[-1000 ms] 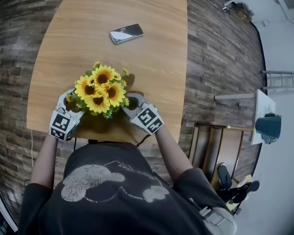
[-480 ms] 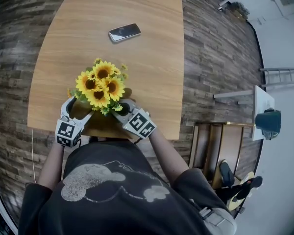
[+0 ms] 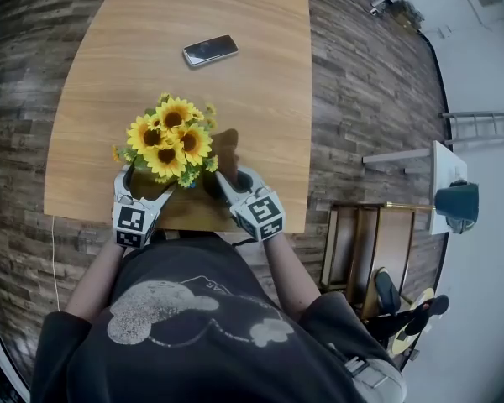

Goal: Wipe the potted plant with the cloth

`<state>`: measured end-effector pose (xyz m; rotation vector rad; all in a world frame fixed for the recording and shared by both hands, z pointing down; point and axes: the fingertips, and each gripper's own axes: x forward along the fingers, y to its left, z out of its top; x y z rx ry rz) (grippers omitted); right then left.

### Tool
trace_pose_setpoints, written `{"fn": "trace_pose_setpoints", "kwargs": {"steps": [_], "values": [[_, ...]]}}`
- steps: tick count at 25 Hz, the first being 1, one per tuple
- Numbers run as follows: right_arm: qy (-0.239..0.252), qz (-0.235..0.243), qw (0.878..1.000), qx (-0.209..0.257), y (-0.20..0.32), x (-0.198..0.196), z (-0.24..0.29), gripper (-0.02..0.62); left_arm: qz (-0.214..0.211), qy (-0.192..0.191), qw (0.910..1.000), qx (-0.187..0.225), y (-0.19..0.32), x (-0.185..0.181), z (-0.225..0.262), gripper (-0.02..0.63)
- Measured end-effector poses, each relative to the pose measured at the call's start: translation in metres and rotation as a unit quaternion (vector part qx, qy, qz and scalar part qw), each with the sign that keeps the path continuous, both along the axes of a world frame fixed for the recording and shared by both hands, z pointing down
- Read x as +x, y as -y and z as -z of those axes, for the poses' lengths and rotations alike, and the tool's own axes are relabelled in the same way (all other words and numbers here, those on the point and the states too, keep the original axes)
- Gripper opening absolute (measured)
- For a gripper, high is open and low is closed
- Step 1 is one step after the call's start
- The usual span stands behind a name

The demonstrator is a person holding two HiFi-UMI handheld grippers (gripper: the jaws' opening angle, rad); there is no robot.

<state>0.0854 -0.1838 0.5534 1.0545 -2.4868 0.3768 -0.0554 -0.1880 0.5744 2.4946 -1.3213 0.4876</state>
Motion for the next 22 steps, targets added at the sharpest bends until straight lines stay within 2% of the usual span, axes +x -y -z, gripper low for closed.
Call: {"fn": "trace_pose_setpoints", "kwargs": {"steps": [2,5,8,13,17,22], "values": [[-0.006,-0.017,1.000,-0.002,0.001,0.015,-0.001,0.046,0.009,0.012,0.9999,0.002,0.006,0.001,-0.004,0.512],[-0.012,-0.029,1.000,0.001,0.007,0.028,0.001,0.046,0.017,-0.001,0.9998,0.006,0.020,0.010,-0.003,0.512],[-0.021,-0.029,0.999,0.006,0.019,0.033,0.004,0.046,0.001,0.022,0.9995,0.022,0.031,0.016,-0.001,0.503],[-0.040,-0.002,0.999,0.015,0.033,0.030,0.004,0.048,0.003,0.032,0.9992,0.024,0.037,0.011,0.000,0.407],[-0.053,0.020,0.998,0.011,0.050,0.022,0.000,0.048,-0.018,0.030,0.9992,0.019,0.036,0.007,0.001,0.402],[-0.075,0.040,0.996,0.009,0.075,0.014,-0.004,0.048,-0.068,0.025,0.9970,0.027,0.033,0.005,-0.001,0.399]]}}
